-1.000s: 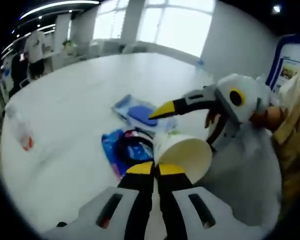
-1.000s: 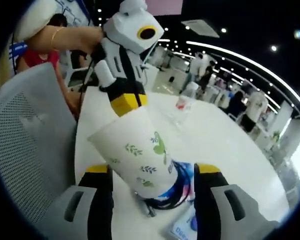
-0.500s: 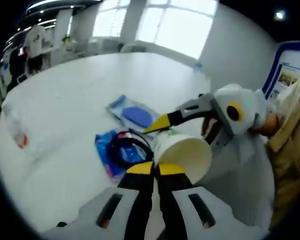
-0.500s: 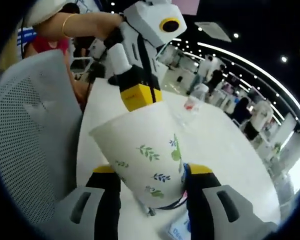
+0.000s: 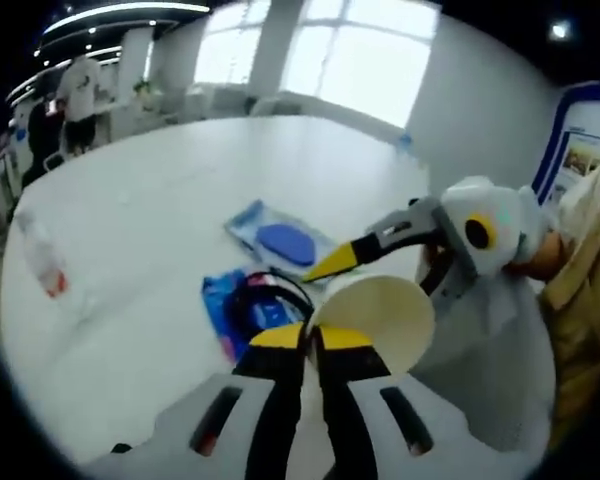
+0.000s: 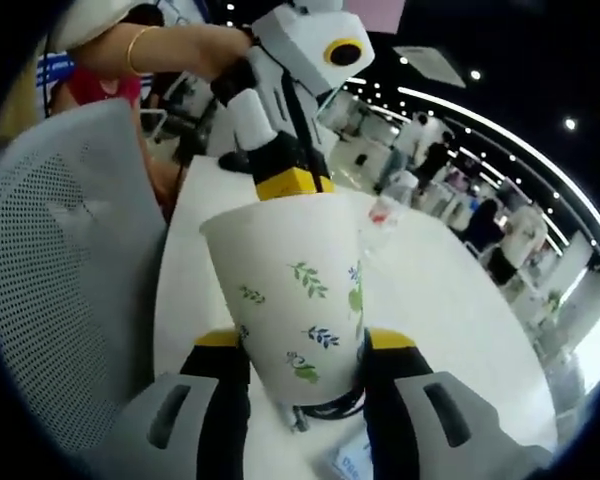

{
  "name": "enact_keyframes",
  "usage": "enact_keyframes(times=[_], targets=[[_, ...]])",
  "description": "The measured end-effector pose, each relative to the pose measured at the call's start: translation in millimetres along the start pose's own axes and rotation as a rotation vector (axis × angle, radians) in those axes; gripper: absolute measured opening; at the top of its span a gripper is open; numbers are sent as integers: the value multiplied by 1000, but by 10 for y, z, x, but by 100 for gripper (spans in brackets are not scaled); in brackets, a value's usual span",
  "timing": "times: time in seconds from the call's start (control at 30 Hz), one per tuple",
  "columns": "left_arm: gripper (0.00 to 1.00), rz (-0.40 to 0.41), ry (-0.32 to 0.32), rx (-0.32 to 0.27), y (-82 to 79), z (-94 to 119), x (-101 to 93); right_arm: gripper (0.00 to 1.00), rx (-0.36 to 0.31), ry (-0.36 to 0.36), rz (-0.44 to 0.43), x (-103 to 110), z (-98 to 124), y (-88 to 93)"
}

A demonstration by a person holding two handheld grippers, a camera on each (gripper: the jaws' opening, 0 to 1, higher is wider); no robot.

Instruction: Arrange the tabletop items into an orderly group along one side of the table until the central work area is clear of visible clutter.

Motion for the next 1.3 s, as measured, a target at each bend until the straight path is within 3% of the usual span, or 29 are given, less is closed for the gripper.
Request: enact_keyframes(times=[0.23,0.4,0.5,0.7,0.8,0.9,0.97,1.1,1.23,1.3], targets=[[8,95,-48,-37,30,20,99,42,4,30,-31,-53,40,13],[28,132,-141,-53,84,64,218,42,20,77,-90,-133,73,55],[35,177,-186,-72,107,95,283,41,39,112,-135,-193,99,107],[47,263,-221,-164,117,168,366,41,-30,128,-269,-255,152,100],[51,324,-201,-231,114,197,367,41,-47,146,-334,-289,185,121],[58,361,-178,-305,105,212,355,41,-108,168,-438,-344,222,119],[55,359,-157,-296,127,211,316,41,-133,173,-496,-363,239,130],[61,367,-151,-318,132,184,275,41,-133,185,-530,-380,254,165],[71,398,-71,-425,27,162,197,41,-150,201,-577,-400,274,179],[78,407,-38,-451,-11,145,154,41,-174,195,-617,-403,278,180]])
Point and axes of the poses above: the point that each gripper's makers call its tool centre point, and the gripper's own axes: z roughly backward along the fingers, x roughly to its left, y roughly out of its underside, the point moved 9 cm from there along z, roughly backward along the fingers, and after that the axes turned 2 degrees about -y, right-handed, at the moved point
